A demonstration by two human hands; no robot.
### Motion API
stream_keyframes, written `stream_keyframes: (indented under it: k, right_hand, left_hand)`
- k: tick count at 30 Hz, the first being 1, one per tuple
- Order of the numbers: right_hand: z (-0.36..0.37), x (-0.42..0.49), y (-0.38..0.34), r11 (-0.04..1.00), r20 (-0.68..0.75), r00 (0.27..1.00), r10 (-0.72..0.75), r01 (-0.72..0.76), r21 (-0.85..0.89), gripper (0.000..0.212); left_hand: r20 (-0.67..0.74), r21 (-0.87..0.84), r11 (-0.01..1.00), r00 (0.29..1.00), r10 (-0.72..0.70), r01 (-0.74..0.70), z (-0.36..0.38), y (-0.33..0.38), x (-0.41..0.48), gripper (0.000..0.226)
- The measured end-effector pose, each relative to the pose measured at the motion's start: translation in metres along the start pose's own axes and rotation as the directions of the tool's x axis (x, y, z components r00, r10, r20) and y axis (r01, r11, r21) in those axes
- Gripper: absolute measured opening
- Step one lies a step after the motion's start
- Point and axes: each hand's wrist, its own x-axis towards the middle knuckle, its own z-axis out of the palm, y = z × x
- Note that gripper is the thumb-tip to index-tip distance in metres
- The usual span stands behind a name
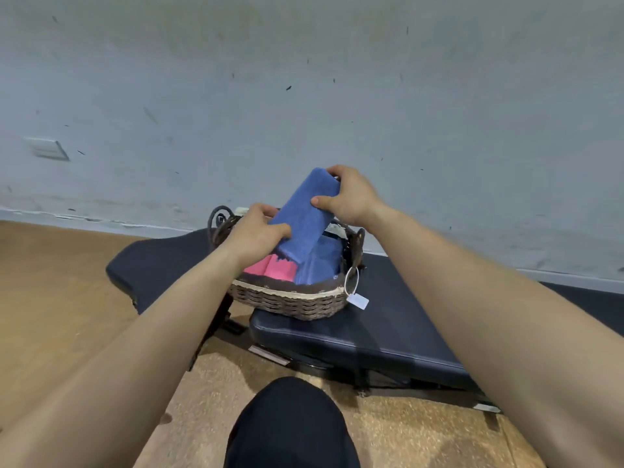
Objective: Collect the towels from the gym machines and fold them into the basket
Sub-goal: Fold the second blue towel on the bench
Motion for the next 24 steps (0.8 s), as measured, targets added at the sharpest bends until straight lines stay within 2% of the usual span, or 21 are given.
stream_keyframes:
  k: [3, 5, 7, 9, 13, 15, 16, 18, 19, 21, 24]
  right_hand:
    - [0.042, 0.026, 0.0, 0.993, 0.093, 0.996, -0.005, 0.016, -0.121, 0.057]
    - [0.068, 0.041, 0.001, 0.975, 0.17, 0.985, 0.01, 0.028, -0.222, 0.053]
    - [0.091, 0.051, 0.002, 0.943, 0.254, 0.967, 0.035, 0.052, -0.329, 0.043]
    - [0.107, 0.058, 0.003, 0.925, 0.311, 0.949, 0.058, 0.066, -0.374, 0.036]
    - [0.126, 0.063, 0.008, 0.92, 0.313, 0.947, 0.074, 0.057, -0.387, 0.041]
    - [0.132, 0.057, 0.011, 0.908, 0.254, 0.967, 0.011, 0.097, -0.408, 0.056]
    - [0.133, 0.054, 0.012, 0.889, 0.195, 0.979, -0.058, 0.14, -0.437, 0.059]
    - [0.134, 0.047, 0.011, 0.82, 0.113, 0.964, -0.239, 0.263, -0.508, 0.049]
    - [0.133, 0.045, 0.009, 0.797, 0.12, 0.948, -0.295, 0.313, -0.516, 0.038]
    - [0.131, 0.043, 0.009, 0.802, 0.212, 0.933, -0.292, 0.359, -0.478, 0.026]
    - [0.124, 0.045, 0.014, 0.812, 0.394, 0.896, -0.204, 0.38, -0.444, 0.035]
  left_hand:
    - [-0.04, 0.196, 0.98, 0.999, -0.007, 0.015, -0.017, -0.028, 0.015, 0.049]
    - [-0.029, 0.378, 0.926, 0.999, 0.031, -0.018, -0.024, -0.042, 0.022, 0.048]
    - [0.025, 0.55, 0.834, 0.999, 0.044, -0.051, -0.027, -0.053, 0.028, 0.047]
    - [0.056, 0.651, 0.757, 0.998, 0.024, -0.055, -0.028, -0.058, 0.031, 0.046]
    - [0.035, 0.842, 0.537, 0.999, 0.022, -0.042, -0.028, -0.06, 0.037, 0.042]
    - [0.031, 0.891, 0.452, 0.999, 0.041, -0.046, -0.031, -0.06, 0.04, 0.037]
    - [0.038, 0.893, 0.446, 0.997, 0.072, -0.066, -0.033, -0.061, 0.042, 0.036]
    - [0.114, 0.858, 0.485, 0.984, 0.14, -0.169, -0.035, -0.062, 0.047, 0.035]
    - [0.182, 0.833, 0.499, 0.97, 0.16, -0.239, -0.036, -0.061, 0.049, 0.032]
    - [0.311, 0.81, 0.474, 0.938, 0.152, -0.345, -0.037, -0.059, 0.054, 0.025]
    - [0.378, 0.817, 0.428, 0.92, 0.107, -0.386, -0.042, -0.055, 0.062, 0.028]
